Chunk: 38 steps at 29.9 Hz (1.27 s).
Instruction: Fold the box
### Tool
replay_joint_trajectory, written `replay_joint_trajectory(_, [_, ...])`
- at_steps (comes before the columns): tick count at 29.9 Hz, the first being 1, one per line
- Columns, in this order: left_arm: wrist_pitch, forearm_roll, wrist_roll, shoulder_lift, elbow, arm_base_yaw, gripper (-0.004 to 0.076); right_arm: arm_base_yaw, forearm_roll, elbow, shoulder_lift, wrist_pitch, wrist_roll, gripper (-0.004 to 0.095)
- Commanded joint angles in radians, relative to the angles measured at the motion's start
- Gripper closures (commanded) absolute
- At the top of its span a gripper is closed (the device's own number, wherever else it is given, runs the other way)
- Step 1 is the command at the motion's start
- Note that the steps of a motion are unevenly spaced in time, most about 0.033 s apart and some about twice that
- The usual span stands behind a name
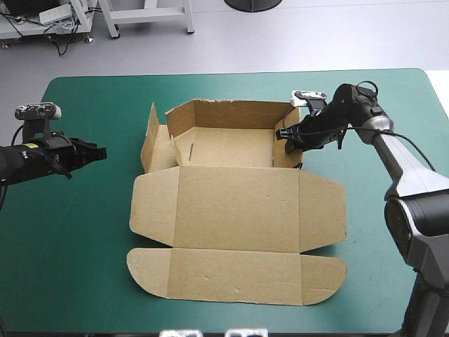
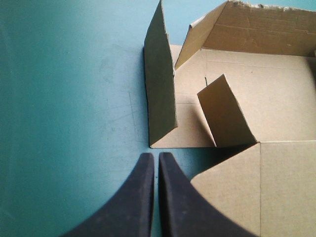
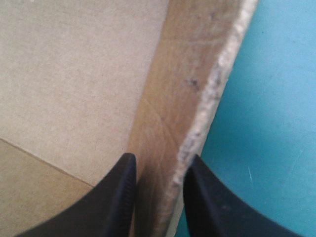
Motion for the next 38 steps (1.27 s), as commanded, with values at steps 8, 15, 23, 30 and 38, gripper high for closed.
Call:
replay_joint_trajectory(8, [-0.069, -0.041, 0.0, -0.024, -0.027, 0.002, 0.0711, -0.002, 0.044, -0.047, -0.067, -0.101, -0.029, 0.0906])
replay_joint_trajectory(15, [-0.179, -0.045, 0.0, -0.024, -0.027, 0.002, 0.0713, -0.036, 0.058, -0.162, -0.214, -0.062, -0.025, 0.0906])
replay_joint_trajectory(23, [-0.308, -0.108, -0.002, -0.024, -0.027, 0.002, 0.0714, -0.164, 0.134, -0.234, -0.391, 0.042, -0.041, 0.0908])
replay_joint_trajectory(30, [-0.37, -0.211, 0.0, -0.009, -0.027, 0.002, 0.0714, -0.253, 0.192, -0.234, -0.522, 0.127, -0.081, 0.0909])
replay_joint_trajectory(38, [-0.277, -0.41, 0.145, 0.061, -0.027, 0.002, 0.0714, -0.267, 0.228, -0.234, -0.665, 0.167, -0.11, 0.0909])
